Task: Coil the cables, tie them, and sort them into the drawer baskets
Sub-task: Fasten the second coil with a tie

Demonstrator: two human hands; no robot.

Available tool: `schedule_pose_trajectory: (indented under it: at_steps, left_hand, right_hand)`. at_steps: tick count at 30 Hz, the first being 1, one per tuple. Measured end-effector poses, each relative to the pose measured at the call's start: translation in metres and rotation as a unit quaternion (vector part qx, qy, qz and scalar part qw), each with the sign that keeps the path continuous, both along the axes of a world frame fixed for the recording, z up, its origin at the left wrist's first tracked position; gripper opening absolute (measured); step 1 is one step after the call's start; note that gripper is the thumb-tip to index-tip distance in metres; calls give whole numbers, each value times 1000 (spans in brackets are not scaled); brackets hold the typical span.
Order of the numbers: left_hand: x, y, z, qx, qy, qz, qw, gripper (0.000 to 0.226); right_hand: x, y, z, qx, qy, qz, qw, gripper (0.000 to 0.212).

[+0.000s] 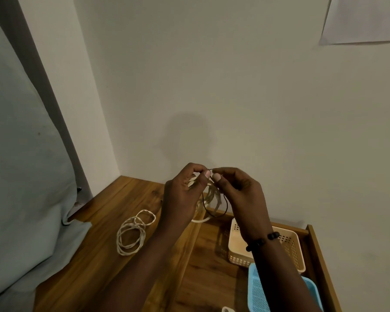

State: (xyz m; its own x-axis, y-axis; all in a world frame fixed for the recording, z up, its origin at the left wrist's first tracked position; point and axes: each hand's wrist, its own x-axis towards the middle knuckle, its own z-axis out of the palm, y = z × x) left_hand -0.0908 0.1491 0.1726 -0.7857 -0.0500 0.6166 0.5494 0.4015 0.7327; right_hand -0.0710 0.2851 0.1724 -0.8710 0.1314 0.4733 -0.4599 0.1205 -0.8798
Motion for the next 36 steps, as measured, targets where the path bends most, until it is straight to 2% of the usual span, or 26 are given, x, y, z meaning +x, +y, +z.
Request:
schedule_pose_trajectory:
  at_steps: [2, 5, 11, 14, 17, 19, 22, 25, 28, 31, 36]
  left_hand:
    - [0, 0, 2, -10, 1, -4, 1000, 12]
    - [0, 1, 3, -17, -2, -11, 1000, 13]
    - [4, 1, 3, 5, -29, -45, 999, 24]
    - [4, 0, 4, 4, -46, -67, 997, 19]
    - [4, -3, 0, 11, -89, -127, 988, 16]
    - [10, -2, -6, 17, -126, -180, 975, 17]
    - [20, 4, -6, 33, -127, -232, 964, 26]
    - [27, 16, 3, 35, -111, -253, 961, 28]
    - [32, 26, 6, 25, -82, -249, 965, 18]
    - [34, 26, 1, 43, -79, -236, 967, 19]
    - [35, 21, 0, 25, -101, -240, 965, 34]
  right_hand:
    - [-3, 4, 6, 21, 25, -22, 999, 21]
    - [-8, 8, 12, 77, 70, -54, 993, 12]
    - [-11, 12, 22, 164, 90, -26, 982, 8]
    - [-9, 16, 31, 191, 108, -26, 975, 7]
    - [-6, 22, 53, 115, 129, -53, 984, 7]
    - [-8, 29, 73, -2, 126, -41, 991, 9]
    - [-28, 39, 91, -200, 52, 44, 977, 11]
    - [-64, 44, 83, -292, -55, 52, 954, 20]
    - [-91, 46, 59, -335, -131, -9, 933, 34]
    - [-101, 40, 35, -350, -167, -47, 921, 36]
    - [-105, 30, 9, -354, -215, -5, 910, 32]
